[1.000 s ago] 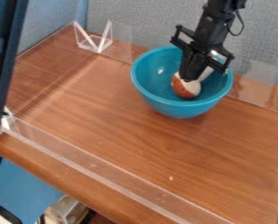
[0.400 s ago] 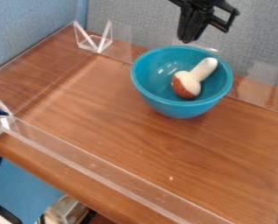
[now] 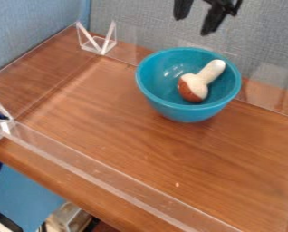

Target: Remove the mushroom from inside the blue bowl and put it on the table

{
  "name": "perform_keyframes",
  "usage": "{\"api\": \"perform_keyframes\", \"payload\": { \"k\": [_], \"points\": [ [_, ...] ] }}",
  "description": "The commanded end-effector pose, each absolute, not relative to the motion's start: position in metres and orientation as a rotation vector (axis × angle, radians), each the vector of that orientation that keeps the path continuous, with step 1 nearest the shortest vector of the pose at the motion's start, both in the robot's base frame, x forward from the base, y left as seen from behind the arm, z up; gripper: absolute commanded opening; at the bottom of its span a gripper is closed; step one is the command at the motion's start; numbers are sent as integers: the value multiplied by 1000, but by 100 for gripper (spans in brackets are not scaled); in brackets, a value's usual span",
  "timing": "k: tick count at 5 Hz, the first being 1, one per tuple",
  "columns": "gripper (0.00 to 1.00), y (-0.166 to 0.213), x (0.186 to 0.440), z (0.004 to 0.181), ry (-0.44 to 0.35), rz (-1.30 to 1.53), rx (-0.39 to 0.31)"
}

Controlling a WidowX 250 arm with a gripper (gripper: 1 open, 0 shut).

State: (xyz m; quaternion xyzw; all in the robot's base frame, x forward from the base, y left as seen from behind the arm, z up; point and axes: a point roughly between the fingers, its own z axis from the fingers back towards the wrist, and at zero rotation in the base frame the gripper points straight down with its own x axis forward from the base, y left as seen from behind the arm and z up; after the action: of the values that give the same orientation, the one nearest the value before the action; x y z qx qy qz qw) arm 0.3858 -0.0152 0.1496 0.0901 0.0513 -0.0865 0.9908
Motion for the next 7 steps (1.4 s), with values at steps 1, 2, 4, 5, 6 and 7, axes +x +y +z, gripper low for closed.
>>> {"api": "perform_keyframes", "payload": {
  "k": [1, 2, 4, 5, 6, 7],
  "points": [
    [100, -20, 396, 154, 41, -172, 159],
    [100, -23, 400, 132, 63, -180, 146],
    [100, -27, 403, 103, 102, -184, 130],
    [100, -26, 404, 94, 116, -180, 122],
    [0, -25, 404, 89, 124, -175, 118],
    [0, -25, 404, 88, 122, -171, 117]
  ]
}}
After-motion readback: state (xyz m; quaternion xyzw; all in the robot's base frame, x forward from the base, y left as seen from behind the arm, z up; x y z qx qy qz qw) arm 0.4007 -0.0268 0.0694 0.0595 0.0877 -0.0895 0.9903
